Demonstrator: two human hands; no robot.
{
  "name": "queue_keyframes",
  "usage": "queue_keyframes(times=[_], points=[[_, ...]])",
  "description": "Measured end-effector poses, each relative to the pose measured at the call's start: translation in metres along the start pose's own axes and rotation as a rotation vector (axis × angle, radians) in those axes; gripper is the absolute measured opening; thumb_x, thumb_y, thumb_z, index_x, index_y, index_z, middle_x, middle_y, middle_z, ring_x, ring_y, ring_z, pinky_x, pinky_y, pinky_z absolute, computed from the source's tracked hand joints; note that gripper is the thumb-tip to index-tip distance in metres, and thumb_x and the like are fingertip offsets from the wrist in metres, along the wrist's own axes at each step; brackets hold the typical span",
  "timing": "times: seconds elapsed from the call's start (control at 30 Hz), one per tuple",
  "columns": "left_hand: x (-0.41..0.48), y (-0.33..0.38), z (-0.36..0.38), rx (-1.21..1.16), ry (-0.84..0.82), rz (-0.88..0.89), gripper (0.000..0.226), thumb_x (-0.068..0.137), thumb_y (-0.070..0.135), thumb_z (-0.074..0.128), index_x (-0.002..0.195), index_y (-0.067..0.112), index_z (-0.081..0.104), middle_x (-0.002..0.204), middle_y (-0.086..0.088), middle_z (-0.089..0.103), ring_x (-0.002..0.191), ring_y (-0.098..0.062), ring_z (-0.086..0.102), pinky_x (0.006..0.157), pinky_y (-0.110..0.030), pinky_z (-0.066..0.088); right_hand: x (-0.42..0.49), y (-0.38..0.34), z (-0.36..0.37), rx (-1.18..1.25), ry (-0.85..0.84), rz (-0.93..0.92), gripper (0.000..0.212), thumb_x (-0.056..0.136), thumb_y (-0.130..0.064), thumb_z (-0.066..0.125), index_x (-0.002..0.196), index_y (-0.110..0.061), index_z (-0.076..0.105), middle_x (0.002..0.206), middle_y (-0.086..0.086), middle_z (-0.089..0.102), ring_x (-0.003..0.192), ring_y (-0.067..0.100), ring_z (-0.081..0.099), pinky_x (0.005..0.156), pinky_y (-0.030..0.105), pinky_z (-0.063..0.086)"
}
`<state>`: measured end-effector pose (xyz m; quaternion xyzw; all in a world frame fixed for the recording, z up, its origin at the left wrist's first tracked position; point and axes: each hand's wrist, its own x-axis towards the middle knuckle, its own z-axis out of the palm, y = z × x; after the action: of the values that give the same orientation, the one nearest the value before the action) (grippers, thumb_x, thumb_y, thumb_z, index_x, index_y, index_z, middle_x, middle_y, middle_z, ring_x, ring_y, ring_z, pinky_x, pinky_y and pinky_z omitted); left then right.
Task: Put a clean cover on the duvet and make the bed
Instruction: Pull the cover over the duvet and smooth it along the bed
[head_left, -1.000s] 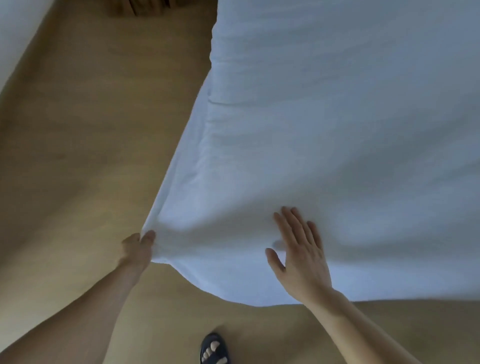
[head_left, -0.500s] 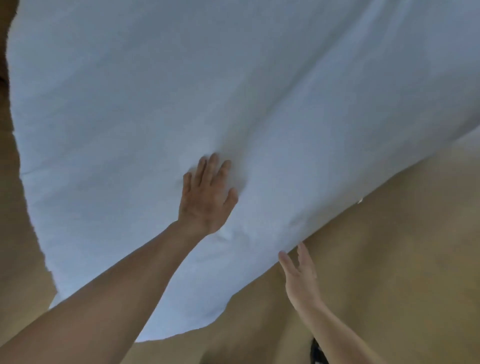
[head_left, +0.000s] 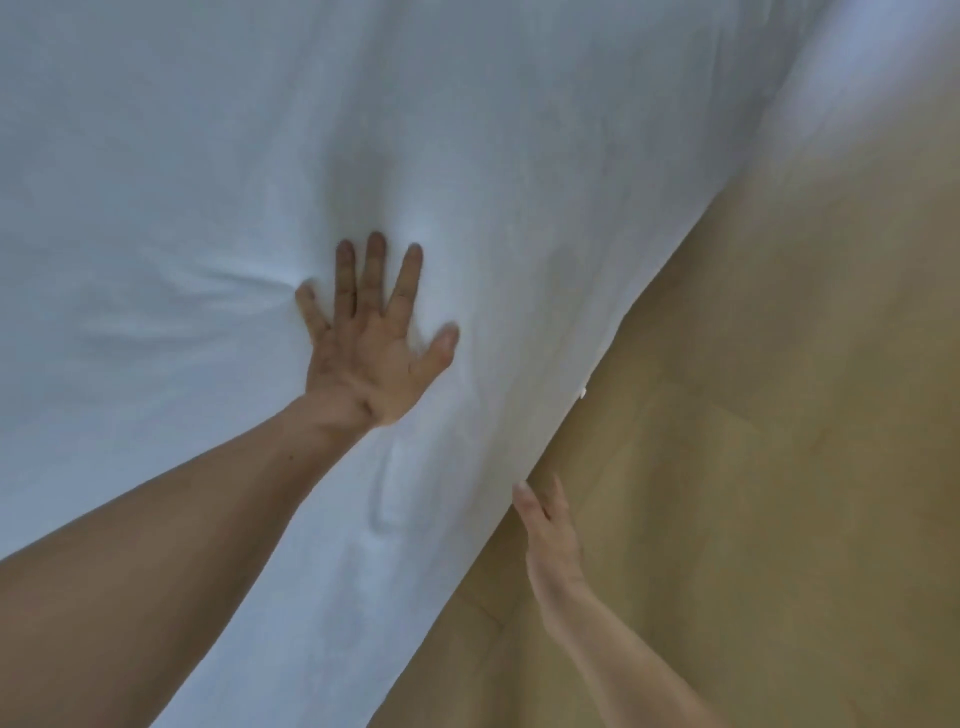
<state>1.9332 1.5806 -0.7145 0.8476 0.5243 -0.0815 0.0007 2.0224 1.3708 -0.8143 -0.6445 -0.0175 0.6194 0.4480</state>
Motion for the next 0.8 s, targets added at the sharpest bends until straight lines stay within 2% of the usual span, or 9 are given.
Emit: queue_keyframes(times=[0.1, 0.27, 0.33, 0.4, 0.5, 0.53, 0.63, 0.7, 0.8], points=[[0.014, 0.003, 0.005, -0.030, 0.051, -0.003, 0.086, 0.082, 0.081, 0.005, 0.153, 0.039, -0.020, 0.164, 0.002, -0.022, 0.149, -0.021, -0.026, 0.117, -0.063, -0.007, 0.056, -0.034, -0.008, 0.098, 0.034, -0.039, 0.086, 0.088, -0.054, 0.062, 0.157, -0.034, 0.014, 0.157, -0.006, 0.034, 0.139, 0.015, 0.038, 0.109, 0.035, 0.030], [0.016, 0.003, 0.019, -0.082, 0.130, 0.048, 0.087, 0.083, 0.080, 0.019, 0.154, 0.042, -0.015, 0.166, 0.002, -0.014, 0.152, -0.022, -0.019, 0.115, -0.064, -0.004, 0.130, -0.042, -0.017, 0.339, 0.062, 0.056, 0.105, 0.082, -0.055, 0.068, 0.159, -0.029, 0.003, 0.160, -0.003, 0.027, 0.146, 0.022, 0.030, 0.119, 0.043, 0.021], [0.019, 0.002, 0.024, -0.093, 0.145, 0.064, 0.088, 0.083, 0.079, 0.023, 0.155, 0.040, -0.012, 0.166, 0.001, -0.012, 0.152, -0.023, -0.017, 0.115, -0.065, -0.004, 0.145, -0.037, -0.013, 0.374, 0.011, 0.031, 0.104, 0.075, -0.057, 0.073, 0.158, -0.031, 0.015, 0.151, -0.007, 0.043, 0.133, 0.017, 0.046, 0.116, 0.042, 0.032], [0.022, -0.001, 0.027, -0.095, 0.156, 0.066, 0.090, 0.083, 0.078, 0.026, 0.156, 0.039, -0.009, 0.166, 0.000, -0.011, 0.152, -0.023, -0.017, 0.114, -0.065, -0.005, 0.151, -0.038, -0.008, 0.442, -0.071, 0.048, 0.098, 0.067, -0.063, 0.080, 0.149, -0.028, 0.038, 0.135, -0.004, 0.062, 0.119, 0.018, 0.061, 0.108, 0.047, 0.044], [0.022, -0.002, 0.028, -0.101, 0.164, 0.075, 0.091, 0.083, 0.076, 0.031, 0.157, 0.037, -0.005, 0.167, -0.002, -0.008, 0.152, -0.025, -0.014, 0.113, -0.067, -0.004, 0.143, -0.053, -0.004, 0.558, -0.244, 0.096, 0.048, 0.087, -0.051, 0.067, 0.123, -0.020, 0.067, 0.120, 0.006, 0.071, 0.106, 0.023, 0.070, 0.089, 0.043, 0.054], [0.022, -0.003, 0.029, -0.103, 0.165, 0.072, 0.091, 0.083, 0.075, 0.031, 0.157, 0.036, -0.004, 0.167, -0.003, -0.007, 0.152, -0.025, -0.014, 0.113, -0.067, -0.004, 0.136, -0.058, -0.003, 0.583, -0.314, 0.104, 0.041, 0.088, -0.046, 0.067, 0.118, -0.018, 0.071, 0.120, 0.010, 0.071, 0.107, 0.026, 0.070, 0.087, 0.043, 0.055], [0.024, -0.002, 0.026, -0.113, 0.154, 0.059, 0.091, 0.082, 0.074, 0.033, 0.157, 0.035, -0.002, 0.167, -0.004, -0.004, 0.153, -0.026, -0.011, 0.113, -0.067, -0.004, 0.106, -0.076, 0.003, 0.679, -0.441, 0.051, 0.062, 0.067, -0.048, 0.084, 0.116, -0.012, 0.074, 0.123, 0.015, 0.069, 0.113, 0.031, 0.067, 0.086, 0.042, 0.057], [0.023, -0.002, 0.025, -0.110, 0.123, 0.041, 0.091, 0.081, 0.073, 0.032, 0.157, 0.035, 0.001, 0.167, -0.005, -0.002, 0.153, -0.026, -0.009, 0.114, -0.066, -0.004, 0.082, -0.087, 0.013, 0.640, -0.270, -0.067, 0.066, 0.062, -0.046, 0.089, 0.113, -0.009, 0.072, 0.115, 0.010, 0.073, 0.107, 0.029, 0.069, 0.087, 0.043, 0.057], [0.025, 0.001, 0.012, -0.085, 0.019, -0.010, 0.092, 0.077, 0.078, 0.022, 0.157, 0.037, 0.004, 0.167, -0.003, 0.001, 0.153, -0.022, -0.007, 0.117, -0.060, -0.003, 0.042, -0.101, 0.033, 0.353, 0.268, -0.188, 0.025, 0.072, -0.034, 0.085, 0.079, -0.016, 0.069, 0.073, -0.004, 0.073, 0.072, 0.017, 0.070, 0.070, 0.042, 0.058]])
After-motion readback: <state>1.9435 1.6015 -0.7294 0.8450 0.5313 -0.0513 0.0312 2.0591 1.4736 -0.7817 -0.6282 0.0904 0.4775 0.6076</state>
